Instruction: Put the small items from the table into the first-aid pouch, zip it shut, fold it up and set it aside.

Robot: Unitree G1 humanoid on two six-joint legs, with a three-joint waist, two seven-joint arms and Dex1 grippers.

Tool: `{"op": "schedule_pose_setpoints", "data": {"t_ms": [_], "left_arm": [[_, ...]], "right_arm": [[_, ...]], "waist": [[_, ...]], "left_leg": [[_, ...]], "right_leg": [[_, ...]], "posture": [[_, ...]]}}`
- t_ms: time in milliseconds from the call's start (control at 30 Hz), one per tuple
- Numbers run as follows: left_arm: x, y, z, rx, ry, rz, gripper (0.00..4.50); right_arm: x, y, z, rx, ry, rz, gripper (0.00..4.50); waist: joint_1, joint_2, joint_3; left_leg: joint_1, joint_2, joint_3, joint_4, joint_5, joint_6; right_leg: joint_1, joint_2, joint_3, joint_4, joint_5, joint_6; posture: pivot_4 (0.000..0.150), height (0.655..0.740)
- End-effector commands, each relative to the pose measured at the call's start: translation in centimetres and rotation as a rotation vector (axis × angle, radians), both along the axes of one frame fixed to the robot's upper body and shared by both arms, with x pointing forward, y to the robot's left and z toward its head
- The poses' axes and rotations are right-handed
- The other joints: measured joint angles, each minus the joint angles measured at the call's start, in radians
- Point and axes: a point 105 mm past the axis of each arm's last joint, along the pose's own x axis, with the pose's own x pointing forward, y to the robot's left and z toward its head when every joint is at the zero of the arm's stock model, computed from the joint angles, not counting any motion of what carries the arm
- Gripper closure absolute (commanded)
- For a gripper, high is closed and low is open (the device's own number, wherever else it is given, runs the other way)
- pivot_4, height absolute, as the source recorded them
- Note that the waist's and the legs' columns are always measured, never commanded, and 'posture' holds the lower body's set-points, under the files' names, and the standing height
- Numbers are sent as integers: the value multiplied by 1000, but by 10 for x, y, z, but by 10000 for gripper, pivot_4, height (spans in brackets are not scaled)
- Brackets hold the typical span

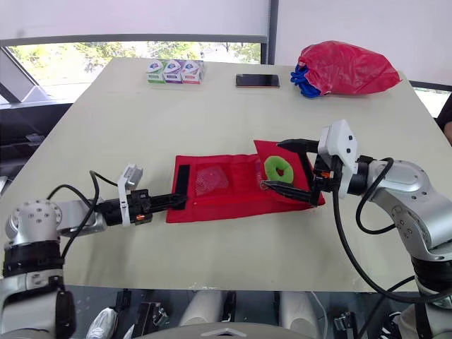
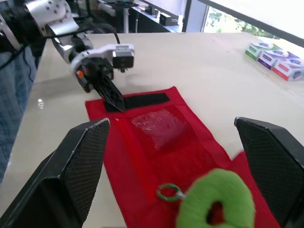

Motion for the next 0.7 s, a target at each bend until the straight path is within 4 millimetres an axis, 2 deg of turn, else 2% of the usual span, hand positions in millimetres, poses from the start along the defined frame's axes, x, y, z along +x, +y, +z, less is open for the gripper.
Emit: {"op": "schedule_pose_setpoints", "data": {"t_ms": [33, 167, 200, 267, 300, 367, 400, 433, 500, 567, 700], "left_arm": [[11, 18, 0, 110, -48, -48, 43662], [29, 31, 4, 180, -108, -92, 43662], [36, 33, 7, 196, -131, -101, 45000], [45, 33, 11, 218, -160, -120, 45000], [47, 33, 12, 224, -165, -132, 45000], [51, 31, 15, 222, -178, -156, 45000], [52, 30, 17, 219, -188, -168, 45000], [53, 30, 20, 215, -200, -180, 45000], [55, 29, 25, 201, -218, -196, 45000], [55, 28, 30, 181, -227, -204, 45000], [45, 17, 56, 60, -297, -290, 45000]], "right_arm": [[9, 0, -2, -36, -28, 8, 0], [19, 8, -5, -56, -44, 27, 0], [23, 12, -6, -55, -48, 36, 4003], [27, 20, -8, -63, -48, 64, 7717], [28, 22, -10, -68, -46, 73, 13764], [32, 28, -17, -87, -51, 84, 21481], [34, 32, -19, -91, -53, 90, 27742], [37, 36, -22, -84, -51, 94, 30987], [43, 43, -31, -95, -52, 97, 41973], [49, 47, -42, -117, -53, 87, 44702], [64, 48, -75, -186, -17, 43, 44702]], "waist": [[-1, 0, 0], [-5, 0, 1], [-6, 0, 1], [-9, -2, 2], [-10, -2, 2], [-12, -3, 2], [-14, -3, 2], [-16, -3, 2], [-21, -3, 2], [-22, -3, 2], [-21, -3, 1]], "left_leg": [[0, -1, 0, 0, 0, 0], [-1, -2, 2, -2, 0, 0], [-2, -2, 2, -2, 0, 0], [-3, -2, 1, -2, 0, 0], [-4, -2, 3, -1, 0, 0], [-4, -2, 3, -1, 0, 1], [-5, -2, 3, -1, 0, 1], [-5, -2, 2, -1, 0, 1], [-7, -2, 2, -1, 0, 1], [-11, -2, 1, -1, 0, 0], [-14, -2, 0, 0, 0, 0]], "right_leg": [[0, 0, 0, 0, 0, 0], [-1, 0, 0, -1, 0, 0], [-2, 0, 0, -1, 0, 0], [-4, 0, 0, 0, 0, 0], [-3, 1, -1, -1, 0, 0], [-3, 1, -2, 0, 0, 1], [-3, 1, -2, -1, 0, 1], [-4, 0, -2, -1, 2, 4], [-6, 0, -2, -1, 2, 5], [-9, 0, -3, -1, 2, 5], [-11, 0, -6, 0, 2, 5]], "posture": [[1500, 7400], [1500, 7400], [1500, 7400], [1500, 7400], [1500, 7400], [1500, 7400], [1500, 7400], [1500, 7400], [1500, 7400], [1500, 7400], [1500, 7400]]}}
